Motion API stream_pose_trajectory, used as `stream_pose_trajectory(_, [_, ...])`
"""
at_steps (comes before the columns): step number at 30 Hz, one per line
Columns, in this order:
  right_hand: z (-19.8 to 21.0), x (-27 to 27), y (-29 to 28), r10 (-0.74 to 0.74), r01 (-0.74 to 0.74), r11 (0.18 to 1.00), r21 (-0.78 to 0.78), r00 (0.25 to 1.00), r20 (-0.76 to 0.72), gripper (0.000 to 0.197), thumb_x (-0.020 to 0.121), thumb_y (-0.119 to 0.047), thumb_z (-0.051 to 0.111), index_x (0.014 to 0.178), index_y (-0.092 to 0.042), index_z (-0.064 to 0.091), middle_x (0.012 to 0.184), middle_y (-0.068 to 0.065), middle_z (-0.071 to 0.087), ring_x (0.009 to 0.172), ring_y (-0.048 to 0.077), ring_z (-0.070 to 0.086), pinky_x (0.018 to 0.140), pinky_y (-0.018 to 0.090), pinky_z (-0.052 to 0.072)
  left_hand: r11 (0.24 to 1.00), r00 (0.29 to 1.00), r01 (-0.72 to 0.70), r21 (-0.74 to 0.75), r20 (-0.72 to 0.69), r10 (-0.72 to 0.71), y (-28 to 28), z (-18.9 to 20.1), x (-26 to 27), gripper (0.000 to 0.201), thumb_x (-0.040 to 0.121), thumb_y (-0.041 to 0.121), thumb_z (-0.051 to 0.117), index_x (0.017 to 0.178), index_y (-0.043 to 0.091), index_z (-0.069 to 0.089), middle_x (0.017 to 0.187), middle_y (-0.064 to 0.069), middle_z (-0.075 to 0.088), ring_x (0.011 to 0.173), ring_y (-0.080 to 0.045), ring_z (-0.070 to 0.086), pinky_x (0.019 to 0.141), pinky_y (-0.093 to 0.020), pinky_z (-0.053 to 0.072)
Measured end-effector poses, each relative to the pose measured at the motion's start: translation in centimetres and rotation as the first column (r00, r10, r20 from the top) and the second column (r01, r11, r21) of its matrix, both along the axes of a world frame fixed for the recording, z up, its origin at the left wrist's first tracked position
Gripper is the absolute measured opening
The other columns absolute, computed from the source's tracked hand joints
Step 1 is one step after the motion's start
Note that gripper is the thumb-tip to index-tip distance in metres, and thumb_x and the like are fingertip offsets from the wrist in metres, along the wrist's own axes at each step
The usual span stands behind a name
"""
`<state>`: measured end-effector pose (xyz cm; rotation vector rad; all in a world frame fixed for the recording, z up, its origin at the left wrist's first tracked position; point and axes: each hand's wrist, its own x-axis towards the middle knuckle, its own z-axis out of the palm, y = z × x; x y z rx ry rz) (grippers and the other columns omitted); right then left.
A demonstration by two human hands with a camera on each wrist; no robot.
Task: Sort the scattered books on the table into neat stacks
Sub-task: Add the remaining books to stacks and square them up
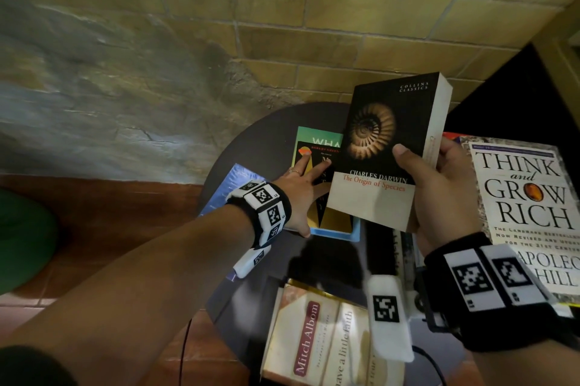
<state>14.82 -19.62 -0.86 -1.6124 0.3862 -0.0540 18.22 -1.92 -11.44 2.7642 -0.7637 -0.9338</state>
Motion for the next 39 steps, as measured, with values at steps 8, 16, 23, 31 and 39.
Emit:
stream_pose_trajectory(8, [-0.4, -0.4, -0.3, 0.056, -0.057, 0.998, 0.014, 0.998, 0.018, 0.032, 0.091, -0.020, 0.061, 0.123, -0.025, 0.057, 0.112, 0.000, 0.069, 0.098, 0.018, 0.070, 0.075, 0.037, 0.058, 0.679, 0.836, -0.485, -0.551, -0.065, 0.545, 2.0, 2.5, 0.5, 0.047, 0.098, 0.032, 0.049, 0.144, 0.028, 0.040, 0.157, -0.003, 0.028, 0.147, -0.025, 0.019, 0.119, -0.046, 0.019])
stream_pose_trajectory(16, [-3.2, 1.0, 2.2, 0.147, -0.155, 0.979, -0.135, 0.987, -0.067, 0.025, 0.097, -0.032, 0.051, 0.121, -0.025, 0.055, 0.107, -0.007, 0.068, 0.084, 0.008, 0.068, 0.070, 0.022, 0.054, 0.174, 0.593, -0.796, -0.580, -0.687, 0.421, 2.1, 3.9, -0.5, 0.007, 0.096, 0.027, 0.056, 0.101, 0.028, 0.060, 0.104, -0.002, 0.069, 0.102, -0.022, 0.064, 0.100, -0.049, 0.048])
stream_pose_trajectory(23, [-7.2, 3.3, 2.9, 0.194, -0.292, 0.904, -0.313, 0.931, -0.309, 0.037, 0.099, -0.029, 0.046, 0.132, -0.013, 0.052, 0.120, 0.003, 0.059, 0.120, 0.024, 0.053, 0.100, 0.031, 0.038, 0.272, 0.618, -0.768, -0.580, -0.559, 0.552, 2.2, 0.4, -2.1, 0.063, 0.066, 0.055, 0.066, 0.120, 0.024, 0.061, 0.116, 0.001, 0.070, 0.110, -0.016, 0.064, 0.102, -0.045, 0.048])
stream_pose_trajectory(31, [-9.0, 3.4, 3.2, 0.212, -0.352, 0.886, -0.301, 0.886, -0.412, 0.043, 0.099, -0.026, 0.046, 0.140, -0.013, 0.044, 0.137, 0.009, 0.053, 0.127, 0.029, 0.048, 0.110, 0.039, 0.035, 0.475, 0.666, -0.726, -0.497, -0.335, 0.667, 1.6, -0.3, -2.2, 0.060, 0.077, 0.052, 0.064, 0.132, 0.027, 0.054, 0.127, -0.008, 0.053, 0.118, -0.026, 0.054, 0.104, -0.045, 0.044])
stream_pose_trajectory(39, [-9.1, 3.0, 2.3, 0.284, -0.412, 0.888, -0.202, 0.839, -0.463, 0.042, 0.100, -0.020, 0.043, 0.142, -0.016, 0.040, 0.130, 0.007, 0.058, 0.119, 0.026, 0.055, 0.107, 0.044, 0.040, 0.433, 0.629, -0.757, -0.490, -0.366, 0.686, 1.7, 0.2, -1.5, 0.043, 0.088, 0.025, 0.063, 0.130, 0.020, 0.056, 0.121, -0.003, 0.067, 0.113, -0.022, 0.061, 0.100, -0.042, 0.048])
